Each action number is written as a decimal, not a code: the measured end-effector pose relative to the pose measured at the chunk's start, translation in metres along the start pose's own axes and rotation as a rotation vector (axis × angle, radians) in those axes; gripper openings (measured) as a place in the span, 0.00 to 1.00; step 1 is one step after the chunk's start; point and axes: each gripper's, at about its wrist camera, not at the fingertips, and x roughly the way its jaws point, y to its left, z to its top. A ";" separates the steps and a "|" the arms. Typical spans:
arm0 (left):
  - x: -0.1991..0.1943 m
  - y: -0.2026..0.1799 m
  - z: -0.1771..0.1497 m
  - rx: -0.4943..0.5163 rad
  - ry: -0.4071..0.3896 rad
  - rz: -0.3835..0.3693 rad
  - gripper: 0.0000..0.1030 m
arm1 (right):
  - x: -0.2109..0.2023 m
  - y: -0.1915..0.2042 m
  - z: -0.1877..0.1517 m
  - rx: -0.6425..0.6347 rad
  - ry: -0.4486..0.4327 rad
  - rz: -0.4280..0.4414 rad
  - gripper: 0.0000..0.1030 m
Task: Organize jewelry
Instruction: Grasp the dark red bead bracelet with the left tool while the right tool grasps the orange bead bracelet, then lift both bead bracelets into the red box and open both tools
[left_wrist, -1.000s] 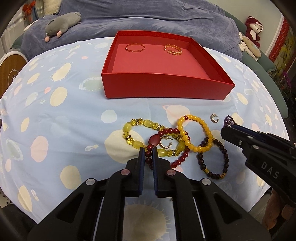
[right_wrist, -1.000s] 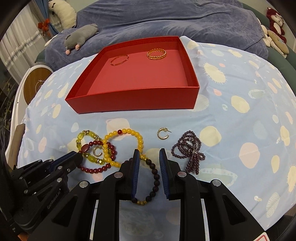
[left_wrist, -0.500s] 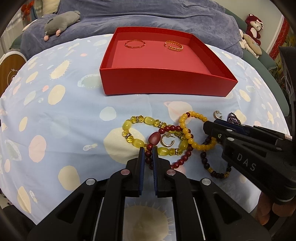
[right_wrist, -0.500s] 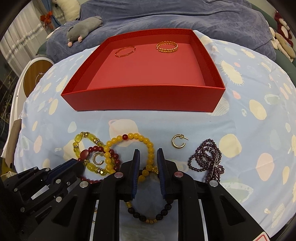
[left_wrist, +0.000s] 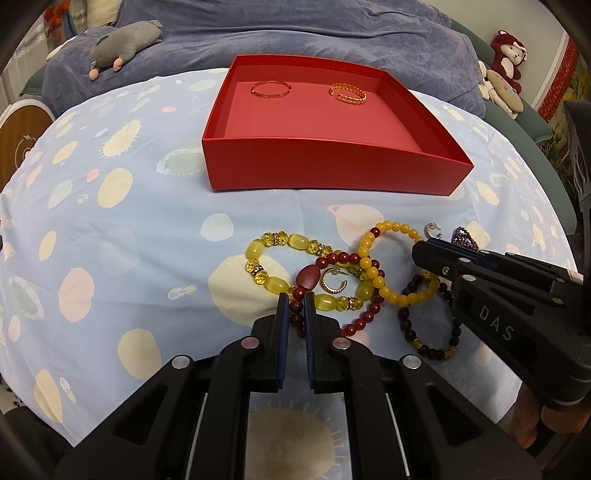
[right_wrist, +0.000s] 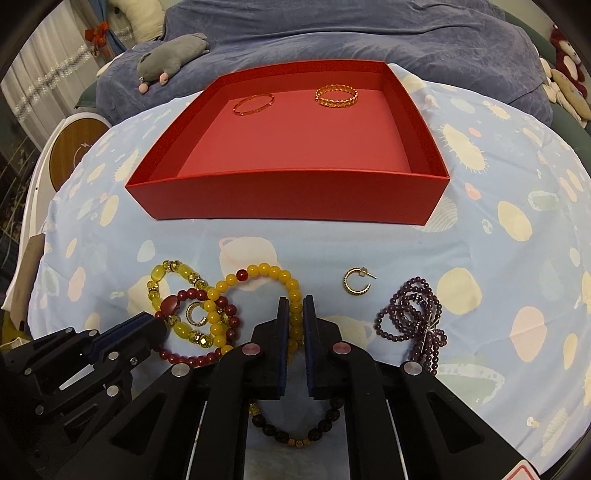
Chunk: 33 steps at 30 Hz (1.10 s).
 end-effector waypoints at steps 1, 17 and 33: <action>-0.002 -0.001 0.000 0.001 -0.003 -0.002 0.08 | -0.003 0.001 0.001 -0.005 -0.006 0.000 0.07; -0.051 -0.018 0.023 0.032 -0.097 -0.039 0.05 | -0.061 -0.001 0.019 -0.020 -0.099 0.002 0.07; -0.040 -0.014 0.018 0.004 -0.060 -0.080 0.06 | -0.075 -0.027 0.008 0.005 -0.101 -0.028 0.07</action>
